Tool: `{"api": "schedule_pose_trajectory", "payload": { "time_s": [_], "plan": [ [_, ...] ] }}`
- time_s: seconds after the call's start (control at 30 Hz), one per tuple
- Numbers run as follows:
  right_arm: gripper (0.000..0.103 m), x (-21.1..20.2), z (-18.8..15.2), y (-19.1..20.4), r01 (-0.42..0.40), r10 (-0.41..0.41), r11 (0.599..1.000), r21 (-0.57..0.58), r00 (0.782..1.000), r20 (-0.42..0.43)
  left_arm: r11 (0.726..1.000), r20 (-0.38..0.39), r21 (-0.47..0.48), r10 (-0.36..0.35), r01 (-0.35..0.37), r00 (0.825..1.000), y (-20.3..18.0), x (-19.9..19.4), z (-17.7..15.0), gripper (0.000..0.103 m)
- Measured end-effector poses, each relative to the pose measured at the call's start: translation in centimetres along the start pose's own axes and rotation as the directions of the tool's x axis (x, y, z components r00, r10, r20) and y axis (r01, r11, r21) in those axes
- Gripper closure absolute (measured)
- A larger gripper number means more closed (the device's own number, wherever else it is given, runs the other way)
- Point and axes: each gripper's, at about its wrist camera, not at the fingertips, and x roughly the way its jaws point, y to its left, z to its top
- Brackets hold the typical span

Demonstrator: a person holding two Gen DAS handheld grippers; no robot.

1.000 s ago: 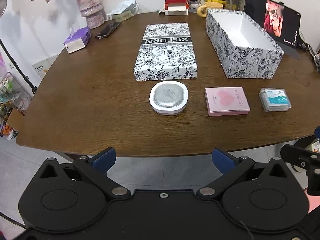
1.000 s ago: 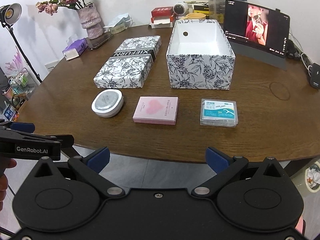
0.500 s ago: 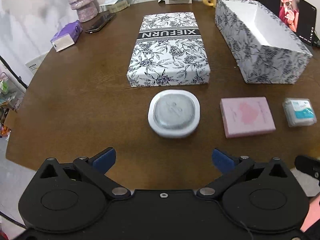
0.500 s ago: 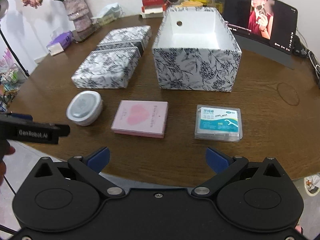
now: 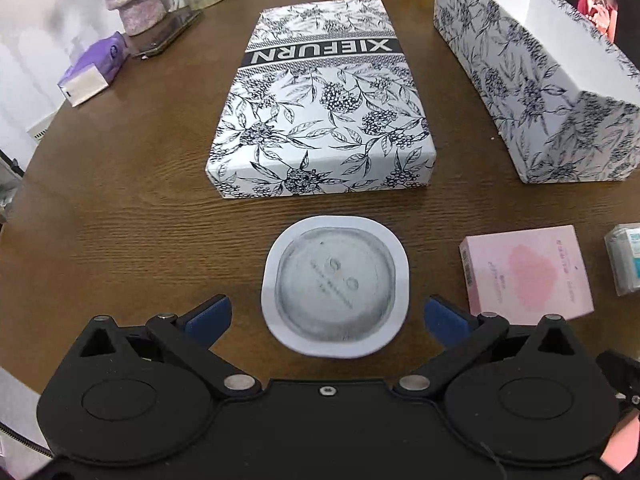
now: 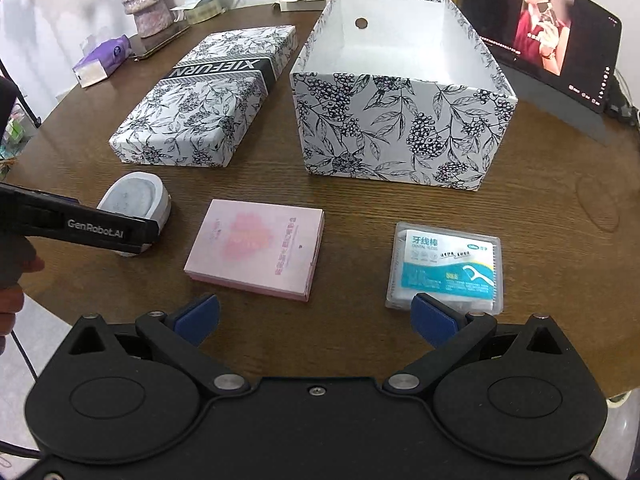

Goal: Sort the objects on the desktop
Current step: 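Lower the left gripper onto the white round compact and close it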

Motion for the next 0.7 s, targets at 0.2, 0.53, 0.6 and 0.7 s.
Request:
{"api": "schedule_pose_trajectory", "payload": {
  "time_s": [0.2,0.53,0.6,0.7],
  "plan": [
    [0.0,0.2,0.2,-0.3,-0.003,0.003,1.0,0.01,1.0,-0.003,1.0,-0.031,-0.006,-0.003,0.003,1.0,0.6,1.9,0.4,0.0],
    [0.0,-0.4,0.0,-1.0,-0.049,0.049,0.998,0.031,0.999,-0.017,0.996,-0.114,-0.049,-0.076,0.071,0.991,1.1,2.4,1.4,0.023],
    [0.0,-0.5,-0.1,-1.2,-0.055,0.056,0.998,0.039,0.998,-0.015,0.997,-0.123,-0.045,-0.073,0.068,0.99,1.0,2.3,1.6,0.023],
    [0.0,-0.7,-0.2,-1.4,-0.062,0.063,0.997,0.04,0.998,-0.009,0.997,-0.132,-0.045,-0.073,0.067,0.989,0.9,2.3,1.7,0.023]
  ]
}}
